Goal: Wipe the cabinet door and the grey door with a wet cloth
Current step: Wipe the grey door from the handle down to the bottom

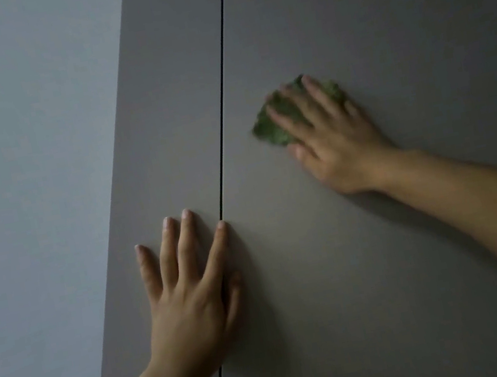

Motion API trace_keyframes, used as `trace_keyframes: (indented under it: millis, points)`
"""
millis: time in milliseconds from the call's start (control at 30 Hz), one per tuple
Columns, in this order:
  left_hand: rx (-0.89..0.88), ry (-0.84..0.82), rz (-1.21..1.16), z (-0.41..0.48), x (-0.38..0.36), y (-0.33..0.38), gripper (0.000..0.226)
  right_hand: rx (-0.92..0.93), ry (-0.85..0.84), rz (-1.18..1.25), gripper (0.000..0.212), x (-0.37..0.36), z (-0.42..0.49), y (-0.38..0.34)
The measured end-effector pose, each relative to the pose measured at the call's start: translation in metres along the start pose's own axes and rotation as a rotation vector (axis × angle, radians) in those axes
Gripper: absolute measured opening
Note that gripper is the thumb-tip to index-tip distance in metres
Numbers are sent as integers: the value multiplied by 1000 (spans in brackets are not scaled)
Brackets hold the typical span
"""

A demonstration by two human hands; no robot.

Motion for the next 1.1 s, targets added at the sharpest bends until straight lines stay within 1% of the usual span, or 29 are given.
trace_keyframes:
  millis: [33, 67, 100, 167, 233, 300, 367, 467, 500, 533, 567, 600, 667, 700, 733, 767, 800, 867, 900, 933, 967, 1000, 1067, 1100]
  points:
    - [0, 2, 5, 1, -1, 3, 64, -101, -4, 10, 68, 0, 6, 14]
    - [0, 4, 7, 1, -1, 6, 64, -135, 12, 10, 70, 2, 5, 14]
    - [-4, 11, 1, 2, -1, 9, 64, -98, 46, 3, 70, 4, -4, 3]
    - [-29, 16, -13, 3, -2, 18, 63, 99, 81, 10, 67, 4, -42, -38]
    - [-80, 5, -8, 3, -4, 30, 64, 269, 33, 30, 62, -1, -79, -57]
    - [-112, 6, -11, 5, -6, 41, 63, 303, -2, 36, 60, -3, -81, -43]
    - [-120, 6, -17, 8, -7, 51, 62, 185, 32, 13, 61, 2, -59, -6]
    - [-118, -1, -18, 18, -9, 68, 61, -115, 36, 27, 67, 9, -29, 57]
    - [-117, 10, -21, 21, -9, 75, 61, -180, 48, 36, 68, 10, -27, 65]
    - [-117, 19, -28, 24, -10, 82, 60, -205, 67, 40, 70, 11, -30, 64]
    - [-119, 27, -41, 25, -10, 90, 59, -182, 78, 40, 71, 11, -38, 55]
    - [-124, 34, -58, 27, -11, 97, 59, -114, 84, 42, 71, 10, -50, 41]
    - [-144, 37, -72, 26, -14, 109, 59, 84, 71, 42, 66, 7, -79, 17]
    - [-155, 33, -70, 25, -16, 114, 60, 161, 34, 34, 64, 5, -89, 18]
    - [-163, 33, -67, 25, -18, 118, 61, 200, 9, 20, 63, 5, -89, 29]
    - [-170, 37, -67, 26, -19, 122, 61, 181, 13, 0, 64, 7, -83, 48]
    - [-174, 43, -66, 28, -19, 125, 61, 102, 28, -17, 66, 10, -71, 74]
    - [-172, 51, -65, 32, -21, 132, 61, -156, 6, -23, 69, 13, -51, 130]
    - [-172, 53, -65, 34, -21, 137, 61, -255, -6, -3, 69, 12, -50, 144]
    - [-173, 53, -66, 36, -23, 142, 61, -279, 15, 9, 70, 13, -55, 143]
    - [-173, 53, -67, 37, -24, 146, 60, -223, 49, 5, 70, 14, -66, 127]
    - [-168, 52, -72, 38, -25, 149, 60, -105, 67, -4, 70, 14, -84, 102]
    - [-151, 44, -73, 37, -27, 151, 61, 128, 41, 15, 65, 10, -129, 58]
    - [-147, 38, -68, 36, -28, 151, 61, 195, 8, 18, 63, 8, -145, 52]
Point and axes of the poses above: each hand's wrist, its own z-axis towards the middle knuckle, its own x-axis out of the back of the hand, y = z × x, the point moved 10 cm from there along z, towards the middle knuckle, and after that the axes turned 11 degrees about y, right-handed, at the moved point
